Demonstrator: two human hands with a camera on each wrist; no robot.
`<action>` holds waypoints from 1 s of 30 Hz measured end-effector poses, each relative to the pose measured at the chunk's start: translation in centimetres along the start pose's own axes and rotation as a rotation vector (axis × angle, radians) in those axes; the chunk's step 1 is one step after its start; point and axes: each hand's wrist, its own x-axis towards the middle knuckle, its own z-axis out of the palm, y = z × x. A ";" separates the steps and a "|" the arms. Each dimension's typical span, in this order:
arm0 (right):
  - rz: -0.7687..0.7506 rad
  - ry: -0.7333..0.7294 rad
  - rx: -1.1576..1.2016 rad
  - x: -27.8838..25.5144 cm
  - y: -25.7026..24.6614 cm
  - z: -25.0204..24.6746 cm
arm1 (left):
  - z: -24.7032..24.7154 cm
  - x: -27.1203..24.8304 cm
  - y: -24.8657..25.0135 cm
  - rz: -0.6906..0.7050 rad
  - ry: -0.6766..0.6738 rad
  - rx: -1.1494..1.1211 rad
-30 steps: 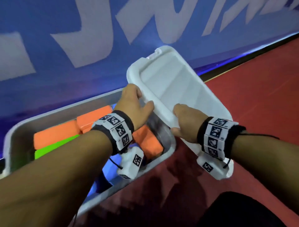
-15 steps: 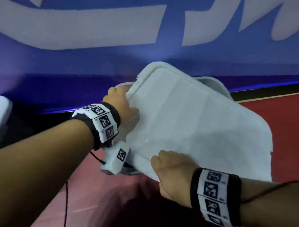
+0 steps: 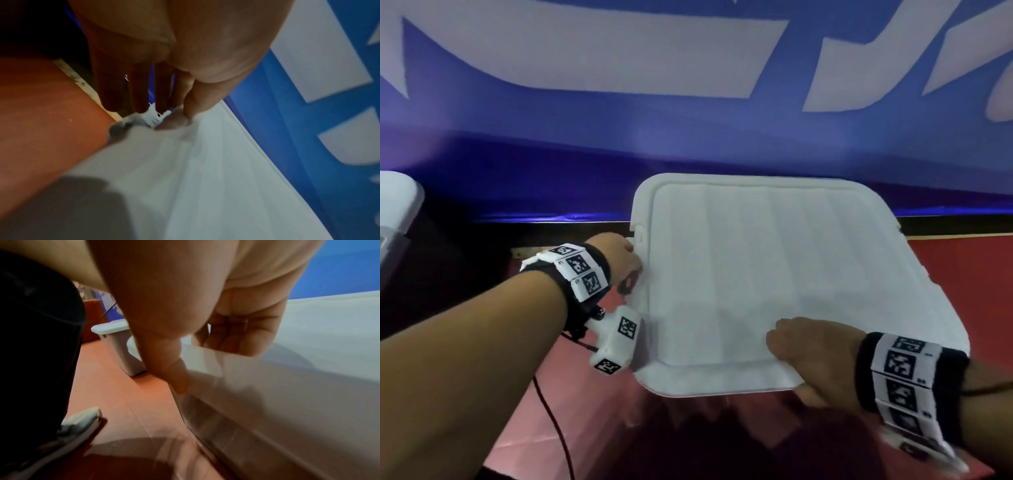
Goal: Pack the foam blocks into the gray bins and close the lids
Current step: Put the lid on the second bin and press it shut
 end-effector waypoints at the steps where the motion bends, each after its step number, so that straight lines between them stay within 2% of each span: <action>1: 0.013 0.004 0.025 -0.3 0.0 -0.3 | 0.5 0.2 0.1 0.011 -0.017 0.002; 6: 0.139 -0.022 0.162 2.2 -0.4 -4.1 | 1.4 1.1 0.1 0.055 0.017 -0.037; 10: 0.158 0.269 0.348 8.5 -0.6 -9.2 | 1.5 1.4 -0.2 0.088 0.037 -0.115; 11: 0.178 0.299 0.362 10.2 -0.7 -10.1 | 1.5 1.5 -0.3 0.082 0.036 -0.148; 13: 0.253 0.263 0.304 12.5 -1.1 -11.0 | 1.5 1.4 -0.4 0.077 0.018 -0.249; 15: 0.301 0.245 0.212 14.2 -1.7 -11.6 | 1.2 1.2 -0.6 0.084 -0.024 -0.360; 18: 0.321 0.302 0.199 15.5 -2.3 -12.2 | 0.8 1.0 -1.0 0.082 -0.096 -0.452; 20: 0.326 0.299 0.211 15.9 -2.5 -12.2 | 0.8 1.0 -1.1 0.068 -0.057 -0.414; 22: 0.309 0.231 0.221 16.3 -2.7 -11.7 | 1.3 1.3 -0.7 0.079 0.026 -0.346; 25: 0.232 0.144 0.293 16.8 -3.3 -10.7 | 1.9 2.3 -0.3 0.031 0.074 -0.372; 28: 0.221 0.262 0.513 17.5 -3.6 -10.7 | 1.7 3.0 -0.7 -0.005 0.020 -0.401; 30: 0.258 0.315 0.516 18.5 -3.7 -10.5 | 1.5 3.6 -1.2 -0.004 -0.043 -0.401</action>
